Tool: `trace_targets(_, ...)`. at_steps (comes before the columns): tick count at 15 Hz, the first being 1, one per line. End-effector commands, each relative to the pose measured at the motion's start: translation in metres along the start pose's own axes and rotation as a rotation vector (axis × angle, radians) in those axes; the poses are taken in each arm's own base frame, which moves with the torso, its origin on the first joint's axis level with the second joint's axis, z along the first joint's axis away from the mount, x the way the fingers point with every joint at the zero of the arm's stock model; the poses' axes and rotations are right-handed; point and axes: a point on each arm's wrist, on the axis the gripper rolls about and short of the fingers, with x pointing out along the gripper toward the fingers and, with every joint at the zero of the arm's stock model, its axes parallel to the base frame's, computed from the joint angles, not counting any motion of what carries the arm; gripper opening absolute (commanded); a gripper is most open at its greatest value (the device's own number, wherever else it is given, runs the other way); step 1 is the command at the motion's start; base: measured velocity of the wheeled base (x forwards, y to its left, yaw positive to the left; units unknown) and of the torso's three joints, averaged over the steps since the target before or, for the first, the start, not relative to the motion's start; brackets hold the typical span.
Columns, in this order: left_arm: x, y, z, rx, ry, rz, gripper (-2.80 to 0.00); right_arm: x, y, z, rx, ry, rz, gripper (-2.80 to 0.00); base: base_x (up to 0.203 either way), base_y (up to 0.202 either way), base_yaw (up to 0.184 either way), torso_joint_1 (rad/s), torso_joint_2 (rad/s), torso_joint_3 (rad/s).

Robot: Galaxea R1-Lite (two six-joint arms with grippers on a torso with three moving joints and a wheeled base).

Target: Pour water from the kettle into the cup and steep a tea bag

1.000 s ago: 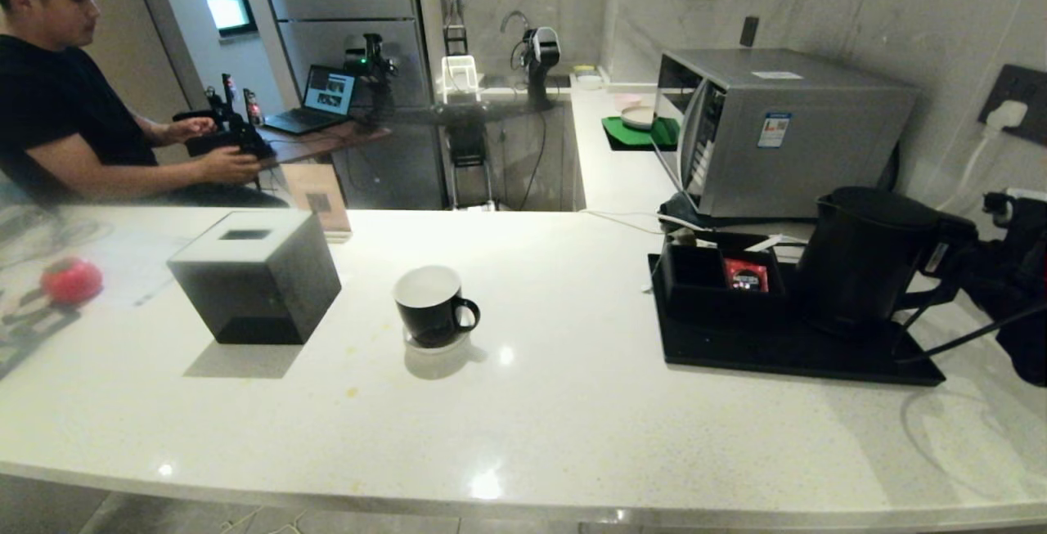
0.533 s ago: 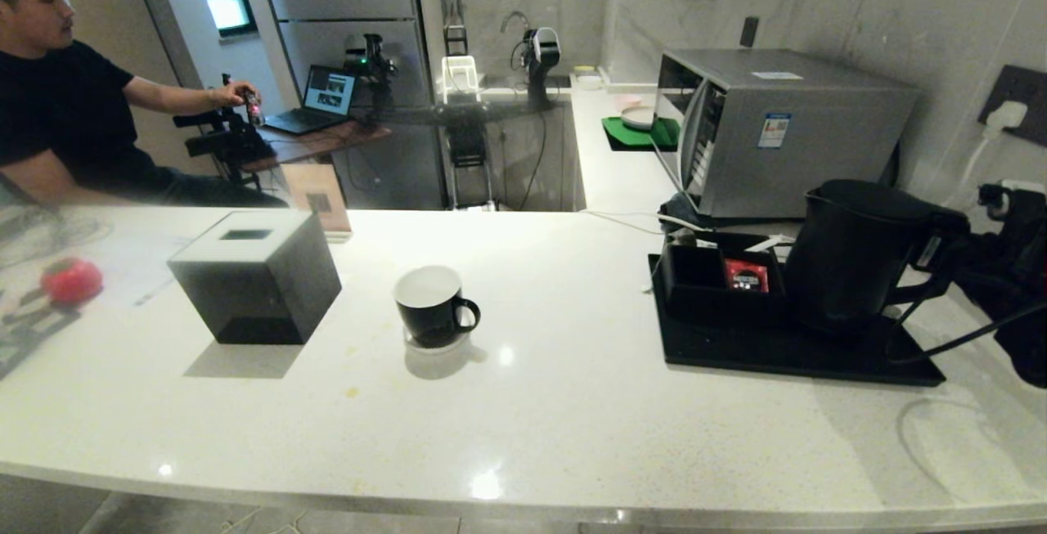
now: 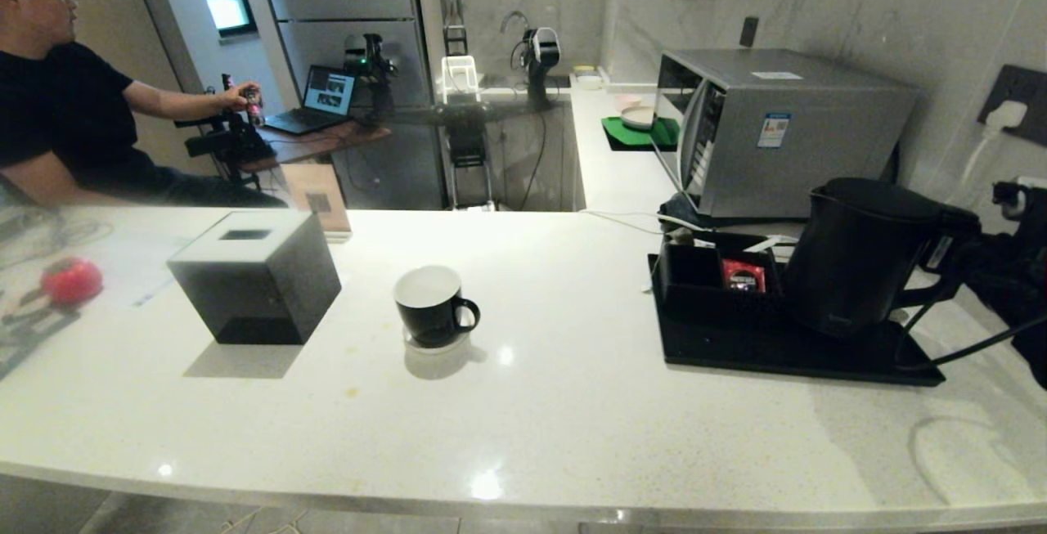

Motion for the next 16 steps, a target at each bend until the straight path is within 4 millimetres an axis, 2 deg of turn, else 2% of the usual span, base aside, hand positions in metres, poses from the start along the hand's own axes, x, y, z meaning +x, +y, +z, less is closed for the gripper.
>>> trace_targets(1, 0.000, 0.000, 0.000, 0.000, 0.000, -0.001, -2.80, -0.007, 0.000, 0.010, 0.003, -0.028, 0.000, -2.80, 0.000, 0.000, 0.000, 0.000, 0.00, 0.000)
trace_targets(5, 0.000, 0.000, 0.000, 0.000, -0.001, 0.000, -2.80, -0.016, -0.003, 0.021, 0.017, -0.050, -0.007, -2.80, 0.000, 0.000, 0.000, 0.000, 0.00, 0.000)
trace_targets(10, 0.000, 0.000, 0.000, 0.000, 0.000, -0.001, -2.80, -0.037, -0.012, 0.026, 0.016, -0.044, -0.030, -2.80, 0.000, 0.000, 0.000, 0.000, 0.00, 0.000)
trace_targets(16, 0.000, 0.000, 0.000, 0.000, -0.001, 0.000, -2.80, -0.073, -0.012, 0.030, 0.017, -0.032, 0.000, -2.80, 0.000, 0.000, 0.000, 0.000, 0.00, 0.000)
